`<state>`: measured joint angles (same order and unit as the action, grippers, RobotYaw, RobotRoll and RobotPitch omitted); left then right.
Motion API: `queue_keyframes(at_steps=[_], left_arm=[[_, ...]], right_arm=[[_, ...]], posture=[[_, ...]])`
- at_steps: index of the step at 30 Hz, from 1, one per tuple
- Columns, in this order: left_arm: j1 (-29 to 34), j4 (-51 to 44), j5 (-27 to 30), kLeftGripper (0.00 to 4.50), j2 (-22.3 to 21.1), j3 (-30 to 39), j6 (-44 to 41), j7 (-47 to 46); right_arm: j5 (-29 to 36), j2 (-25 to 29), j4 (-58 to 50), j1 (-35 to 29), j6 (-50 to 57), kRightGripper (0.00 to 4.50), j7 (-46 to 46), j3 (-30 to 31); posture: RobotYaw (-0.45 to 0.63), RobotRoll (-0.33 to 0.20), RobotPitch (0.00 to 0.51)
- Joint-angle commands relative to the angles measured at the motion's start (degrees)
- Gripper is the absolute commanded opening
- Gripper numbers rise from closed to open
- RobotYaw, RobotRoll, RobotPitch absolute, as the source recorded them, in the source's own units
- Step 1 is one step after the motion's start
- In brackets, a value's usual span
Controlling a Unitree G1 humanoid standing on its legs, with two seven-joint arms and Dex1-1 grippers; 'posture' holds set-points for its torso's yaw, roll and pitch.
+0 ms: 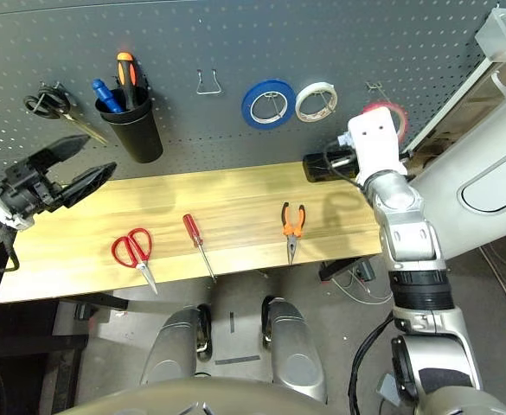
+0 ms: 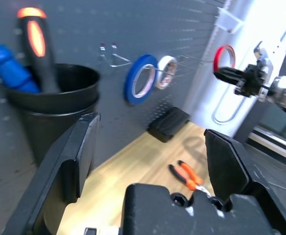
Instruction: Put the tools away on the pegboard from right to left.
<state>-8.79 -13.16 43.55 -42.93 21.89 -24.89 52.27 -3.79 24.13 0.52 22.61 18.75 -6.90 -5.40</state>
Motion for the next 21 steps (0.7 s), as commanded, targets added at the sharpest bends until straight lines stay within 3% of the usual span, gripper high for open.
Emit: queue_keyframes(at_steps=[1, 10, 20, 21], left_arm=[[-1.0, -2.3, 1.4, 4.5, -0.6, -1.0, -2.7, -0.3], [-2.6, -2.2, 0.2, 4.5, 0.5, -3.3, -3.1, 0.1], [-2.7, -2.8, 0.4, 4.5, 2.1, -4.8, -3.2, -0.3], [-2.7, -2.9, 0.4, 4.5, 2.2, -5.0, -3.2, -0.3]], right_arm=[[-0.8, 0.9, 2.5, 1.1, -2.6, 0.04, 0.9, -1.5], [2.9, 3.4, 17.0, 8.0, -4.6, 0.04, -6.4, -0.9], [-0.2, 6.3, 48.0, 23.2, -15.2, 0.04, -11.7, 2.3], [-1.0, 6.2, 51.1, 24.8, -16.6, 0.31, -11.4, 2.8]], posture=[[0.0, 0.0, 0.08], [0.01, 0.0, 0.083], [0.02, 0.0, 0.089], [0.02, 0.0, 0.092]])
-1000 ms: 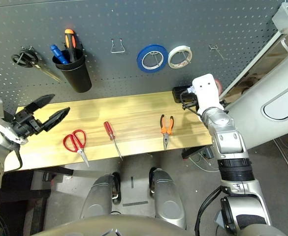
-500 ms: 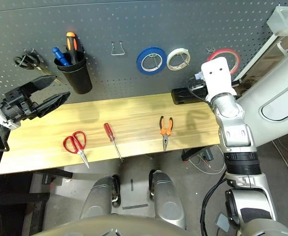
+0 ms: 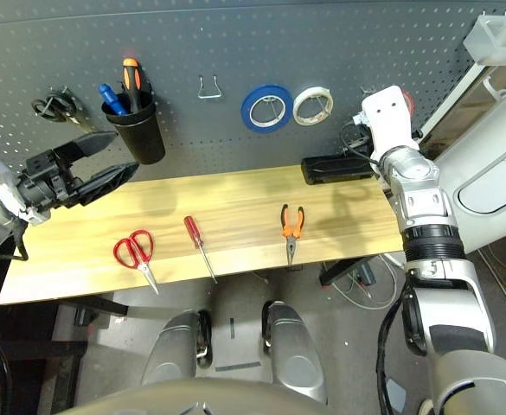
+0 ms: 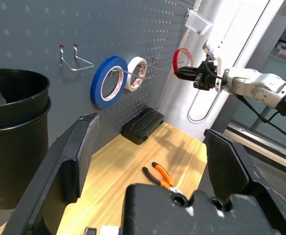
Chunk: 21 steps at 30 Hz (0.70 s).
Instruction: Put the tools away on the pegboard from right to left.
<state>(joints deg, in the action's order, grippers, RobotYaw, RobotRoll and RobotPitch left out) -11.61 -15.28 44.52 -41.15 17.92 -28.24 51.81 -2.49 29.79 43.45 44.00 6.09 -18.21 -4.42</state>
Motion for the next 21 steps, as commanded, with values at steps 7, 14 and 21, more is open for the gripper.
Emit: queue_keyframes(at_steps=[7, 14, 21], left_arm=[[0.2, -1.1, -0.4, 4.5, 1.1, -1.5, -0.3, -0.7], [2.3, -0.3, -1.1, 4.5, 0.7, -2.0, -0.3, 0.0], [3.5, 2.8, -3.0, 4.5, -0.9, -3.6, 0.1, 3.8]], right_arm=[[-0.7, -0.7, 11.3, 6.4, -6.2, 2.82, -1.8, 1.0], [5.5, 0.2, -21.0, -6.6, 17.0, 4.48, -5.4, -1.6], [15.7, 5.0, -51.1, -11.8, 60.8, 4.48, -8.4, -5.1]], posture=[[0.03, 0.0, 0.102], [0.01, 0.0, 0.12], [-0.06, 0.0, 0.153]])
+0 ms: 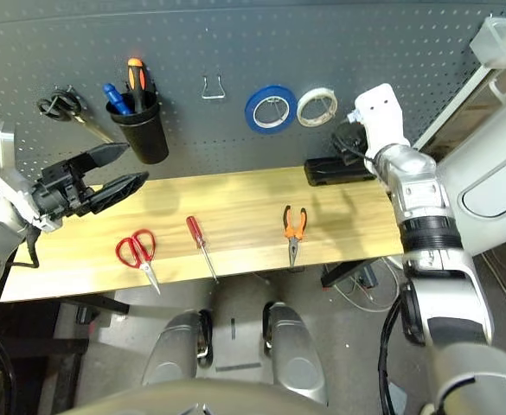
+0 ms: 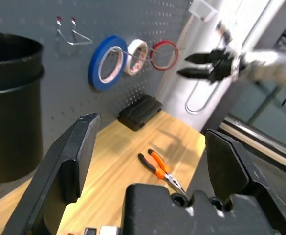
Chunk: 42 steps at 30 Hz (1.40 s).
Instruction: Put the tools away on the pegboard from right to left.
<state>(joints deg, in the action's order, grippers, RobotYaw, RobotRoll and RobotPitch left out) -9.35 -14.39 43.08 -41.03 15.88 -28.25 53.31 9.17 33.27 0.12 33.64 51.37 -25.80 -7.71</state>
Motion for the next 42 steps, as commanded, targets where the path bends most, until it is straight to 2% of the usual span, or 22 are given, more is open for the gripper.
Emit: queue_keyframes(at_steps=[1, 3, 5, 10, 15, 20, 29, 42], left_arm=[[1.5, 2.3, -1.9, 4.5, -1.0, -1.8, 0.2, 2.6], [2.2, 2.9, -2.5, 4.5, -0.9, -2.2, 0.5, 3.2], [3.7, 3.6, -3.9, 4.5, -1.1, -3.3, 1.3, 4.5], [6.5, 3.5, -5.9, 4.5, -1.4, -4.3, 2.6, 6.3], [8.8, 3.5, -7.9, 4.5, -2.7, -5.5, 4.3, 9.3], [9.3, 5.4, -10.8, 4.5, -3.2, -7.5, 7.6, 12.1], [11.3, 12.8, -18.6, 4.5, -3.3, -12.1, 16.6, 15.6], [12.0, 14.3, -18.7, 4.5, -1.9, -12.2, 18.7, 15.3]], right_arm=[[5.2, 1.0, -9.5, -1.8, 19.3, 4.48, -0.5, -2.7], [6.4, -0.7, -11.4, -2.4, 25.5, 4.48, 0.7, -4.1], [4.6, -2.1, -11.9, -4.7, 29.9, 4.48, 3.9, -1.7], [0.1, -13.7, -9.0, -6.7, 35.0, 4.48, 13.9, -2.4], [-2.8, -25.4, -0.9, -6.6, 33.0, 4.48, 21.7, -6.5], [-4.4, -33.1, 7.1, -4.7, 26.3, 4.48, 27.8, -9.3], [-5.2, -37.5, 20.5, 0.1, 13.1, 4.48, 34.9, -9.8], [-4.0, -35.9, 30.4, 2.4, 6.4, 4.48, 38.0, -10.6]], posture=[[-0.06, 0.0, 0.158], [-0.07, 0.0, 0.169], [-0.07, 0.0, 0.184], [-0.06, 0.0, 0.229], [-0.05, 0.0, 0.27], [-0.05, 0.0, 0.288], [-0.04, 0.0, 0.29], [-0.03, 0.0, 0.271]])
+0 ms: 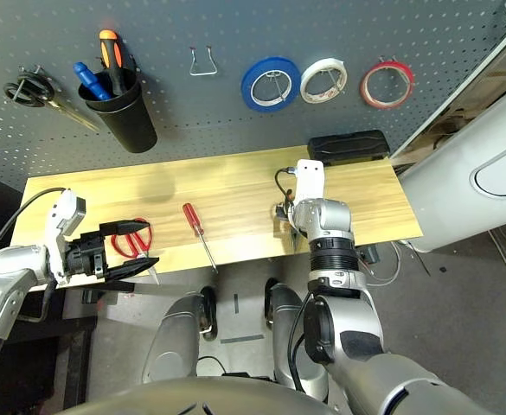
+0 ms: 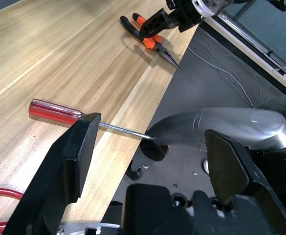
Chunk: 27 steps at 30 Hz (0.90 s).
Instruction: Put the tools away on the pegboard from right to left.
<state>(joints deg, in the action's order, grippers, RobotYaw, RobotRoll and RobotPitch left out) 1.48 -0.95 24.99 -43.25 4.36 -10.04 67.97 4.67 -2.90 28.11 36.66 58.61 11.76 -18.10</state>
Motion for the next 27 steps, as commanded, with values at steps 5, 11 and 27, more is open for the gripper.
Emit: queue_keyframes(at_steps=[5, 11, 27], left_arm=[[0.9, 0.6, -0.4, 4.5, 0.3, -0.3, 0.2, 0.2], [-0.6, -0.9, 2.9, 4.5, 0.1, 2.1, -3.4, -0.9], [-6.4, -5.6, 14.0, 4.5, -1.4, 15.2, -14.3, -6.5]], right_arm=[[1.3, 0.5, 5.8, -0.3, -3.1, 4.31, 0.6, -1.0], [2.6, 1.4, 11.8, 0.5, -8.9, 2.42, 0.2, -1.5], [5.6, 11.2, -23.5, -10.1, -10.9, 2.1, -26.9, 19.0]], posture=[[-0.02, 0.0, 0.256], [-0.01, 0.0, 0.225], [0.03, 0.0, 0.109]])
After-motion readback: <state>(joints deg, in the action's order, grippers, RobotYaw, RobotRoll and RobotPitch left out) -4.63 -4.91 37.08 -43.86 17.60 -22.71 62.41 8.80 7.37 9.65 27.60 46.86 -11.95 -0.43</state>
